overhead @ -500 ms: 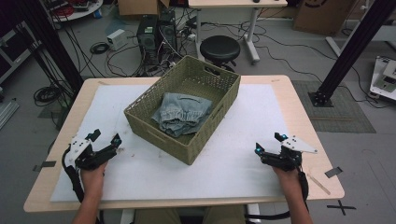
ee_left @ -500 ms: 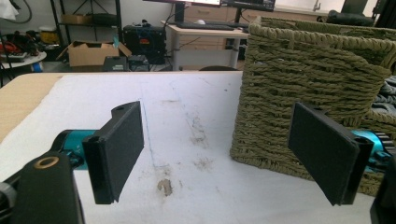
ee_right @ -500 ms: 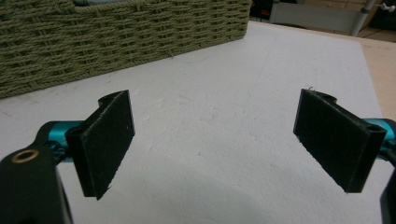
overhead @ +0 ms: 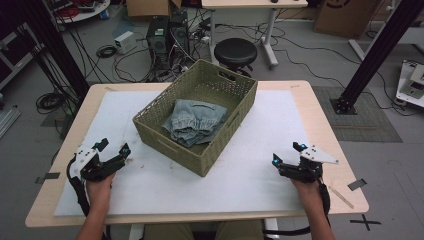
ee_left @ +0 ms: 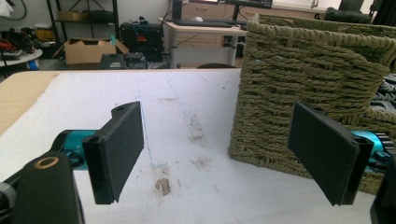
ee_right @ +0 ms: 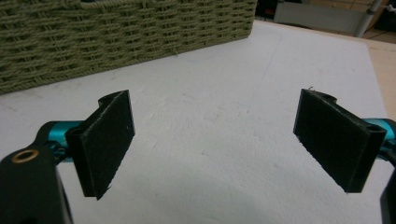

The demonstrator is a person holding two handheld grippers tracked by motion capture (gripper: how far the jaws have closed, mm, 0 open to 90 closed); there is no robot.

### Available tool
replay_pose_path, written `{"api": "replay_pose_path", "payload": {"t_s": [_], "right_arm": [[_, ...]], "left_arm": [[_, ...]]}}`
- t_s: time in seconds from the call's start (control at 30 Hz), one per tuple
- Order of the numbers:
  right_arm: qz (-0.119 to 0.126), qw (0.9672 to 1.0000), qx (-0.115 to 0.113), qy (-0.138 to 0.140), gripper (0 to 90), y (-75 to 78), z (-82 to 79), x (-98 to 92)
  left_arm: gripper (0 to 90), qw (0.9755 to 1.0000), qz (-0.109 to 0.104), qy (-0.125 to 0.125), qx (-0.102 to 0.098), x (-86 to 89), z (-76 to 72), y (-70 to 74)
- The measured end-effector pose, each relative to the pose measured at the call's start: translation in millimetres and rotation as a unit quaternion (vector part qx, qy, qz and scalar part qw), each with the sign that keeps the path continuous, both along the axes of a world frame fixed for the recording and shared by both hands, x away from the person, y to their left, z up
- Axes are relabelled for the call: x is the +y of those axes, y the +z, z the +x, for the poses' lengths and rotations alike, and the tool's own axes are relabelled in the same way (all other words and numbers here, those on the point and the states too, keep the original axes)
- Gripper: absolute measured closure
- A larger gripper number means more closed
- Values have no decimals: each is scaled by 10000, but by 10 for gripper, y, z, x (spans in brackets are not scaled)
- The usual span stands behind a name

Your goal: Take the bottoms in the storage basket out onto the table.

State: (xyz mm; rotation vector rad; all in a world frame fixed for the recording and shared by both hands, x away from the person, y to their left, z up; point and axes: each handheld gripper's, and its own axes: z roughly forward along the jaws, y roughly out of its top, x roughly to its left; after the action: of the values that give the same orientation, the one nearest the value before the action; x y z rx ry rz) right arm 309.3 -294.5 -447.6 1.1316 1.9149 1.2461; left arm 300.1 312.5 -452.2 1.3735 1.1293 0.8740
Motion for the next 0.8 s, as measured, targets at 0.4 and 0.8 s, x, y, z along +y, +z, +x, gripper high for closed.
{"api": "replay_pose_path", "payload": {"t_s": [0.4,0.8], "right_arm": [[910,9943,55,558,126,201,63,132],[968,9832,-136,1541,126,864,379,697]], "left_arm": [[187,9999,114,-55,-40,-19,-22,1],[187,10000,70,-64,27,-9,-13,4]]}}
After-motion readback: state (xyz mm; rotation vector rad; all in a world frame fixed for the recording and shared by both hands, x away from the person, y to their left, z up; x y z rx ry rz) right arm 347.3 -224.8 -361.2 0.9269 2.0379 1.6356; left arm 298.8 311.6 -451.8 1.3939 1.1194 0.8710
